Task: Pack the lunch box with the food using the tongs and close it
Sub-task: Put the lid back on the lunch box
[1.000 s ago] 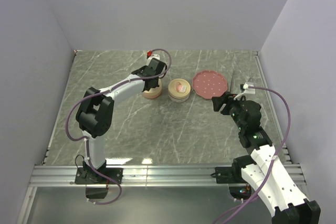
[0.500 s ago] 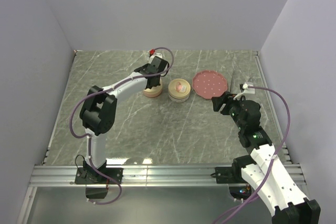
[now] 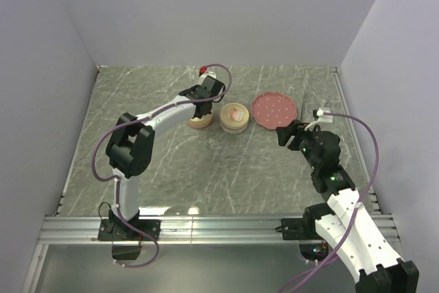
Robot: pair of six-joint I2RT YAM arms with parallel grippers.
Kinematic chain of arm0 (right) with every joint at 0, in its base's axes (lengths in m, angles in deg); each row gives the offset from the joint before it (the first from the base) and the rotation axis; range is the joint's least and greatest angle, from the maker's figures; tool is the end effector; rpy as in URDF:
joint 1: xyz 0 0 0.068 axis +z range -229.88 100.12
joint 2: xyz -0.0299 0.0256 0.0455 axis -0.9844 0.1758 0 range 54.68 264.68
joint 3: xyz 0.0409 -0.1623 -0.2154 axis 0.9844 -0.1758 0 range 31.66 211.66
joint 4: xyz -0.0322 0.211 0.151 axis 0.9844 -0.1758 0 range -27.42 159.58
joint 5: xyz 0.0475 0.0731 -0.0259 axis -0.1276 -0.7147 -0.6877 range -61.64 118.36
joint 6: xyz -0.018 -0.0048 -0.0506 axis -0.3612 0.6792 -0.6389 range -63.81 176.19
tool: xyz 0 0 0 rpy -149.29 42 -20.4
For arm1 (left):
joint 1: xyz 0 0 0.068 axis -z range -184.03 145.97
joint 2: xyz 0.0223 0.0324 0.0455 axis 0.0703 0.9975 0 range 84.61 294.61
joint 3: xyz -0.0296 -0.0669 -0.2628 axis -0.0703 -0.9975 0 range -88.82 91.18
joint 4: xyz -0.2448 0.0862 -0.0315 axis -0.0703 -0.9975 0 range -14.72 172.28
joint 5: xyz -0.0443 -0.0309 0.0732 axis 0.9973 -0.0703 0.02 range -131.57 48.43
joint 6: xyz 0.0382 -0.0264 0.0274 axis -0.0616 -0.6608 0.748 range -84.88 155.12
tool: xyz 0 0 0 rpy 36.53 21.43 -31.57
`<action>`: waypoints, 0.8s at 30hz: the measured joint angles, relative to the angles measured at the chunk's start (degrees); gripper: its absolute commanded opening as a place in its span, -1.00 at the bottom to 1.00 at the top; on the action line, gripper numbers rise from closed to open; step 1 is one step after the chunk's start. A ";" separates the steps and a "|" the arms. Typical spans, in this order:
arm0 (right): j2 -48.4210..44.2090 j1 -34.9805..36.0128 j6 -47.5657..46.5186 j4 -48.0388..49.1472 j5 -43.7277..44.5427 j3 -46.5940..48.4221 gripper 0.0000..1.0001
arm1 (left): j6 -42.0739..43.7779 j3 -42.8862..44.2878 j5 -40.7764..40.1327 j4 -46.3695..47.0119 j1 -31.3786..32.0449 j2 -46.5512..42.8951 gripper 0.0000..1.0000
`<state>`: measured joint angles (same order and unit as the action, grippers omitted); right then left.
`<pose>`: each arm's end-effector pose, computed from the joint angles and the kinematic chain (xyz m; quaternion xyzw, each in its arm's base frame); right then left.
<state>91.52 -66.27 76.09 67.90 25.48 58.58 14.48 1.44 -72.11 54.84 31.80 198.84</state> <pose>0.1625 0.0412 0.2666 0.0267 0.7744 0.2007 0.5994 0.3688 -0.2441 0.2276 0.0341 0.9140 0.0682 0.3984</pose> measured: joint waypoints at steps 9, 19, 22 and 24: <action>0.04 0.02 0.00 0.00 -0.02 0.00 0.42 | 0.39 1.70 0.13 -1.36 0.02 0.90 -0.99; 0.11 0.02 0.00 0.00 -0.15 0.00 0.42 | 0.59 5.42 0.31 -4.55 0.04 3.15 -0.99; 0.11 0.02 0.00 0.00 -0.17 0.00 0.42 | 0.72 6.38 0.31 -5.14 0.07 3.85 -0.99; 0.11 0.02 0.00 0.02 -0.17 0.00 0.42 | 0.68 6.51 0.35 -5.14 0.04 4.00 -0.99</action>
<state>91.63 -66.25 76.09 67.93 25.31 58.58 15.16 7.95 -71.76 49.70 31.85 202.84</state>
